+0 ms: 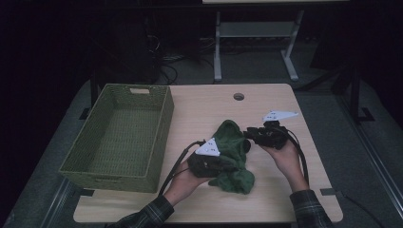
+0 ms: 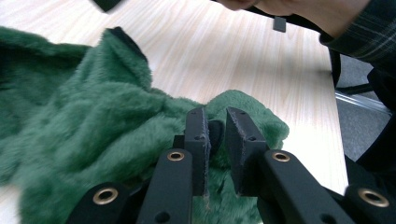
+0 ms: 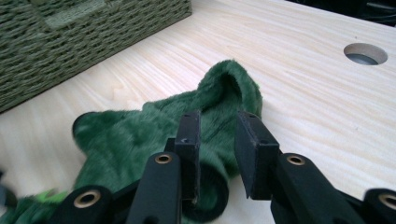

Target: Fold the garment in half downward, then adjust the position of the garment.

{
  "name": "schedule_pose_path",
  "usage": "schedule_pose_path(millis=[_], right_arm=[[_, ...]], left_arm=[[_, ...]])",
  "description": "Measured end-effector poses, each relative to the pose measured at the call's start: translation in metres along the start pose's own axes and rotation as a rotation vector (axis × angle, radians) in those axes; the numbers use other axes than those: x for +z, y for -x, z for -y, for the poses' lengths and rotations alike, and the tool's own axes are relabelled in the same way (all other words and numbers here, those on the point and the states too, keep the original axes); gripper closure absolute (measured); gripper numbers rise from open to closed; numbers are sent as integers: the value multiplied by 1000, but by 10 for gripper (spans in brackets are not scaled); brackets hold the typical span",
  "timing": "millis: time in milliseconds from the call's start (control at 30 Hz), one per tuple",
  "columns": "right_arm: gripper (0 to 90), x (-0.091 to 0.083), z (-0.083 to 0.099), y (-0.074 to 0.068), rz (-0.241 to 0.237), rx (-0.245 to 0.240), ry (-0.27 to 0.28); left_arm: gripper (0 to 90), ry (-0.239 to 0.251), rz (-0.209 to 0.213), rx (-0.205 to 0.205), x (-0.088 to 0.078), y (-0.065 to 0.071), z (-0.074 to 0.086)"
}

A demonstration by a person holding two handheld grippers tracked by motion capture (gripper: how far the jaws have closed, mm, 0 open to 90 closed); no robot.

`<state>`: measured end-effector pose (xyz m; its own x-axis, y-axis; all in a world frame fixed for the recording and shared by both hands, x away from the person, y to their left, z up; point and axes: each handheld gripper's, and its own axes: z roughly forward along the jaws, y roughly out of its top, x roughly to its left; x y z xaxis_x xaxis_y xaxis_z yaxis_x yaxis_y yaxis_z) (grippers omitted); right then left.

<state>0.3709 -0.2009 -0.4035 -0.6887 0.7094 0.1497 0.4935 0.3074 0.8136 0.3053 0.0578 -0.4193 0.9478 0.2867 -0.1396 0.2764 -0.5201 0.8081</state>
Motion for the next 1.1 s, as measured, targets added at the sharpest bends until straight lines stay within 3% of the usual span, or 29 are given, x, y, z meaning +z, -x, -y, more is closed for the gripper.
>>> schedule_pose_path(millis=[233,367,533,633,667,733,800,1033,1100], right_arm=[[647,25,-13,6,16,1,-68],[600,41,-16,11,43,15,-81],[575,61,-18,22,38,38,-120],[567,72,-12,27,42,56,-175],[595,76,-8,29,41,64,-200],[752,79,-4,32,27,62,-211],[854,78,-5,31,37,53,-208],[873,46,-18,25,-9,27,-77],[873,38,-20,21,-26,19,-51]], left_arm=[[778,-61,18,14,22,4,9],[790,-88,14,15,29,4,15],[803,-110,6,34,34,5,19],[807,-113,6,33,35,6,20],[808,-113,6,30,35,6,20],[812,-119,3,31,36,7,21],[813,-122,2,33,36,7,21],[811,-120,1,28,36,7,21],[761,-90,11,7,32,7,19]])
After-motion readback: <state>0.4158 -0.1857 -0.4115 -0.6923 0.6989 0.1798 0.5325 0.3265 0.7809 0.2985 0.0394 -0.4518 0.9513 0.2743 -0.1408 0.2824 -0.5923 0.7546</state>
